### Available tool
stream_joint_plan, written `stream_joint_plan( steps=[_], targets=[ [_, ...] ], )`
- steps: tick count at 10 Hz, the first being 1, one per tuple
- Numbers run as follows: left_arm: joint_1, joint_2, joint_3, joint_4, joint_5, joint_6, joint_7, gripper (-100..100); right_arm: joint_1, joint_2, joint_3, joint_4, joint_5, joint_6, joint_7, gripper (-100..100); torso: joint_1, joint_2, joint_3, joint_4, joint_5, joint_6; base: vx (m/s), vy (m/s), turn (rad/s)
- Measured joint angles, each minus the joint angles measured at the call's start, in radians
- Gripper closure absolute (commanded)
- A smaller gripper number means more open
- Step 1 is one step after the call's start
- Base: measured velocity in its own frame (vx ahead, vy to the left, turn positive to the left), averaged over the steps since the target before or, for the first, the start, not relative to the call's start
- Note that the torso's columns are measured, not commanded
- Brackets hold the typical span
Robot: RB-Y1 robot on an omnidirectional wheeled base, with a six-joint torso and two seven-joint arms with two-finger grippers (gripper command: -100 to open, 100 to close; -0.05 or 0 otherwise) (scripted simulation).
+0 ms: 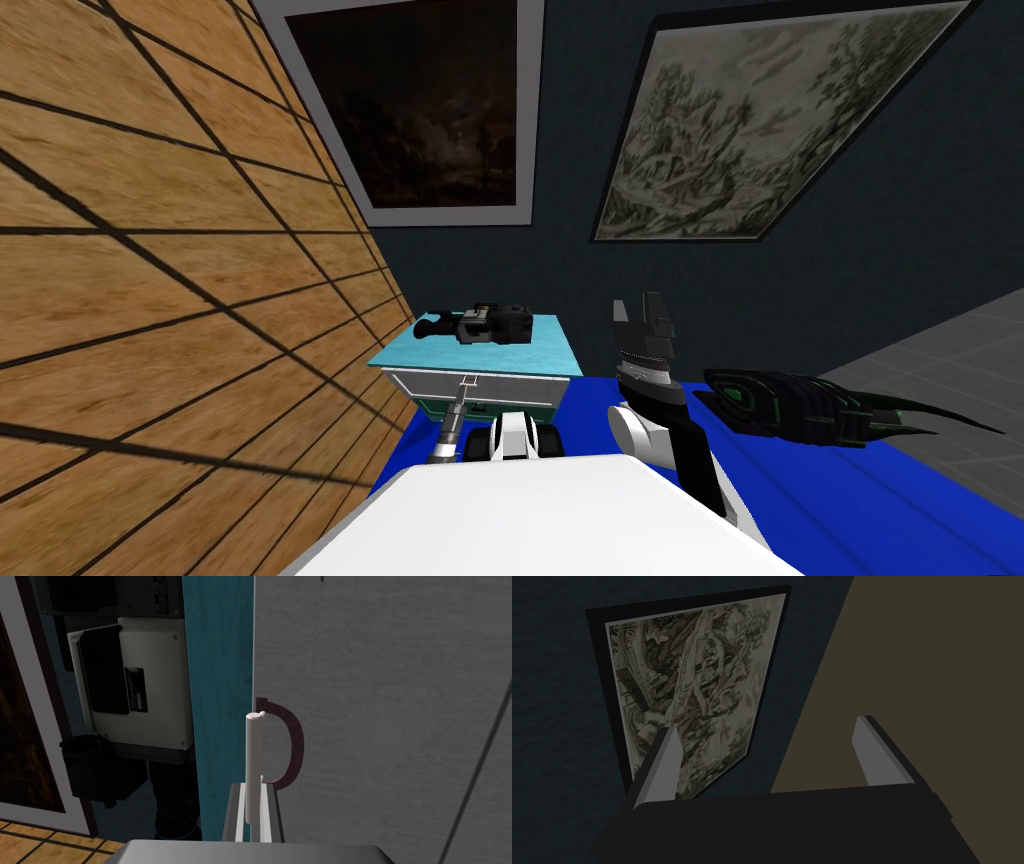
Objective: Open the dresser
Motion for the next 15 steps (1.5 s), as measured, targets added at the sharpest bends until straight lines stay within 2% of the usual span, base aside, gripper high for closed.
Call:
stream_joint_plan(
  steps=[1, 6, 9, 14, 15],
  targets=[
    [0.002, 0.0, -0.001, 0.002, 0.0, -0.003, 0.0, 100, 0.0, 0.0, 0.0, 0.0, 0.0, 0.0, 0.0, 0, 0.0, -0.001, 0.0, 0.0, 0.0, 0.001, -0.07, -0.01, 0.023],
    [0.04, 0.026, -0.007, -0.089, 0.0, 0.062, 0.014, 100, 0.0, 0.0, 0.0, 0.0, 0.0, 0.0, 0.0, 0, -0.004, 0.004, 0.001, 0.005, -0.003, 0.001, -0.135, -0.012, 0.019],
    [0.05, 0.033, -0.008, -0.11, 0.0, 0.087, 0.017, 100, 0.0, 0.0, 0.0, 0.0, 0.0, 0.0, 0.0, 0, -0.004, 0.001, -0.001, 0.004, -0.003, 0.001, -0.081, -0.002, 0.017],
    [-0.027, -0.003, 0.019, -0.09, -0.033, 0.106, 0.02, 100, 0.0, 0.0, 0.0, 0.0, 0.0, 0.0, 0.0, 0, 0.002, -0.003, -0.001, -0.002, 0.002, 0.001, -0.217, 0.054, 0.019],
    [-0.041, -0.01, 0.024, -0.083, -0.039, 0.109, 0.02, -100, 0.0, 0.0, 0.0, 0.0, 0.0, 0.0, 0.0, 0, -0.001, -0.005, -0.003, -0.003, 0.002, 0.001, -0.119, 0.012, 0.01]
  ],
)
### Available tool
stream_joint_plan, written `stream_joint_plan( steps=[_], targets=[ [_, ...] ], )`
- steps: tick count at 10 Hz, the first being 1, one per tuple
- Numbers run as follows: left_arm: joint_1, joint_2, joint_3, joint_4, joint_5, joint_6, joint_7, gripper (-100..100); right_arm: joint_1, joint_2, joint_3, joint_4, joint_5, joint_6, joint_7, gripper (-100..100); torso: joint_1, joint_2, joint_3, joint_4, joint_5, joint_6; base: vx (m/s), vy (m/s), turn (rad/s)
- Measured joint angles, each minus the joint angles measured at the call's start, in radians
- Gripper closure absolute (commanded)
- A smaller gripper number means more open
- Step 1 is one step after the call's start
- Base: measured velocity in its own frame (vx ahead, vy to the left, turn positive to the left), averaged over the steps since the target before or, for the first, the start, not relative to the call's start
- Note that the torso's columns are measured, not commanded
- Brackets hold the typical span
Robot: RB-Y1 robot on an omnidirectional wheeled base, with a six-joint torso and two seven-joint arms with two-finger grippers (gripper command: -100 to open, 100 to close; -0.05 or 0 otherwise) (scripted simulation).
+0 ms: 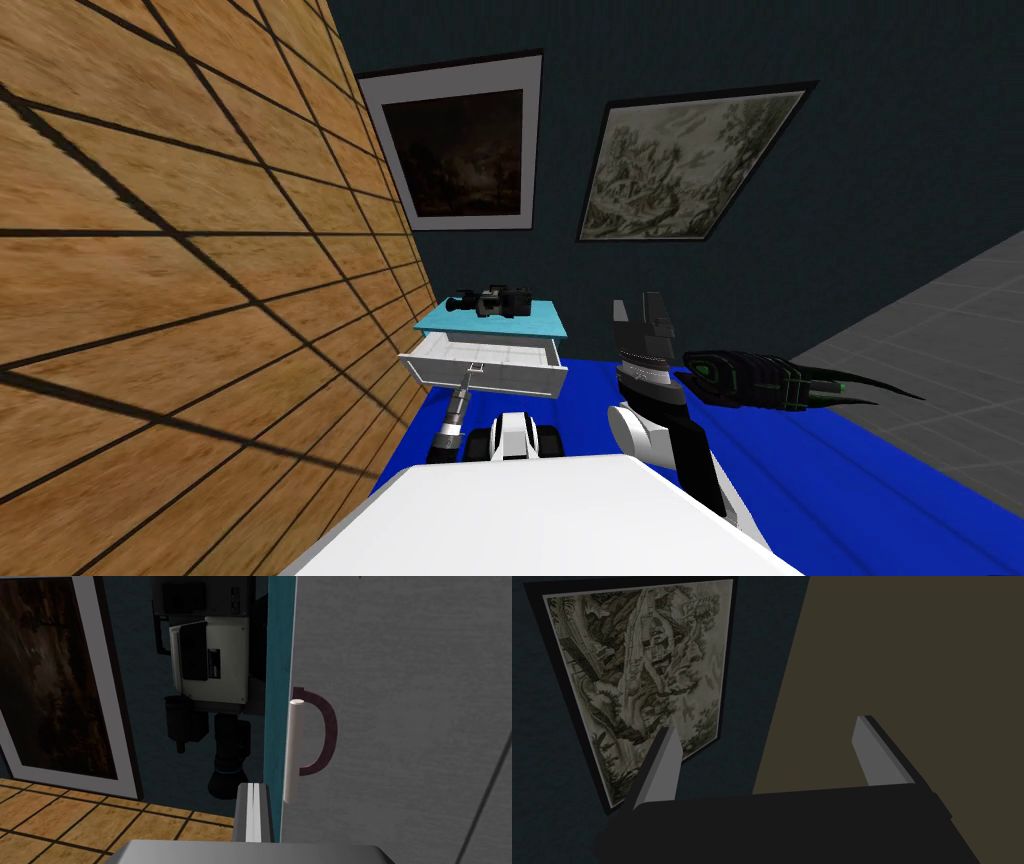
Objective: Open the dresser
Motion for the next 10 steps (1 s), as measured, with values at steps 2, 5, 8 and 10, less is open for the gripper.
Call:
stream_joint_plan(
  steps=[2, 5, 8, 10],
  targets=[
    [-0.017, 0.004, 0.005, -0.028, 0.002, 0.039, 0.005, -100, 0.0, 0.0, 0.0, 0.0, 0.0, 0.0, 0.0, 0, -0.001, -0.005, -0.003, -0.001, -0.001, 0.0, -0.064, -0.001, 0.012],
    [-0.068, 0.007, 0.016, -0.064, 0.006, 0.122, 0.012, -100, 0.0, 0.0, 0.0, 0.0, 0.0, 0.0, 0.0, 0, 0.001, 0.003, 0.002, 0.001, 0.0, 0.0, -0.067, -0.008, 0.008],
    [-0.091, 0.008, 0.02, -0.102, 0.007, 0.195, 0.016, -100, 0.0, 0.0, 0.0, 0.0, 0.0, 0.0, 0.0, 0, 0.001, 0.006, 0.003, 0.004, -0.002, -0.001, -0.075, 0.001, 0.007],
    [-0.112, 0.008, 0.024, -0.125, 0.009, 0.249, 0.018, -100, 0.0, 0.0, 0.0, 0.0, 0.0, 0.0, 0.0, 0, -0.001, 0.009, 0.005, 0.007, -0.003, -0.001, -0.05, -0.002, 0.007]
  ],
)
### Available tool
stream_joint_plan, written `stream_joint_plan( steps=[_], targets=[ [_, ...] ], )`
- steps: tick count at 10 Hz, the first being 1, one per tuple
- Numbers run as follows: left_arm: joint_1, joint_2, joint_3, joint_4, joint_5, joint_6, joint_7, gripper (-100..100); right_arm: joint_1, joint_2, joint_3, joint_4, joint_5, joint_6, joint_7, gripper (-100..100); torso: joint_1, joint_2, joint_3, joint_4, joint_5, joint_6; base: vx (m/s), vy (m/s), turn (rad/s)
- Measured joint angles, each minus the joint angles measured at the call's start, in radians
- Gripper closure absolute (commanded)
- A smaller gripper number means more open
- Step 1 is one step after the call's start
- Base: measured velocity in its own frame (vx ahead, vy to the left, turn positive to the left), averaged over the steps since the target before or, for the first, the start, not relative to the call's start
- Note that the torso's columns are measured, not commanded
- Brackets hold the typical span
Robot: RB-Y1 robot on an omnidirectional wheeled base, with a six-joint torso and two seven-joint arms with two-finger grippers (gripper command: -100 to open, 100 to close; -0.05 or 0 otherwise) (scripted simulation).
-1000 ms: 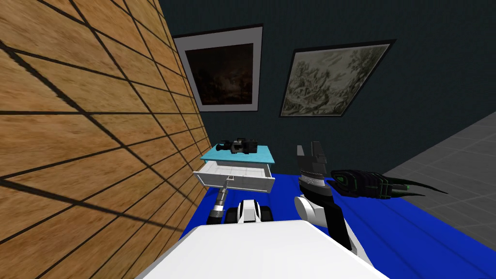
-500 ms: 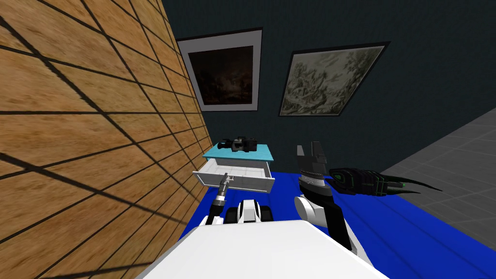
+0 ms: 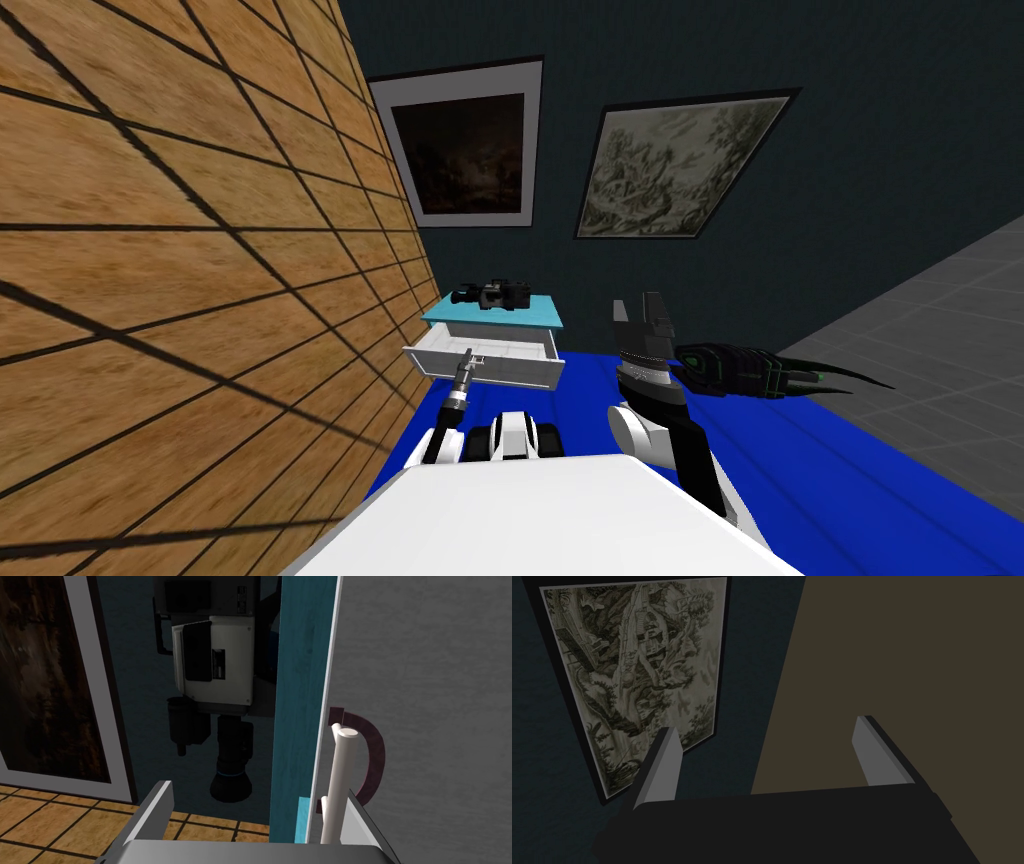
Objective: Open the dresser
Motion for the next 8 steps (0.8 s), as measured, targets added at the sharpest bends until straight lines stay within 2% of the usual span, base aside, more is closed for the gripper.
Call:
stream_joint_plan(
  steps=[2, 3, 8],
  targets=[
    [-0.012, 0.001, 0.002, -0.032, 0.001, 0.055, 0.003, -100, 0.0, 0.0, 0.0, 0.0, 0.0, 0.0, 0.0, 0, -0.001, 0.004, 0.002, 0.004, -0.002, 0.0, -0.047, 0.001, 0.0],
    [-0.011, 0.001, 0.003, -0.03, 0.001, 0.062, 0.003, 0, 0.0, 0.0, 0.0, 0.0, 0.0, 0.0, 0.0, 0, -0.001, 0.003, 0.002, 0.001, 0.0, 0.0, 0.0, 0.0, 0.0],
    [-0.004, 0.002, 0.002, -0.021, 0.001, 0.071, 0.004, 0, 0.0, 0.0, 0.0, 0.0, 0.0, 0.0, 0.0, 0, 0.002, -0.006, -0.003, -0.006, 0.003, 0.001, 0.0, 0.0, 0.0]
  ],
)
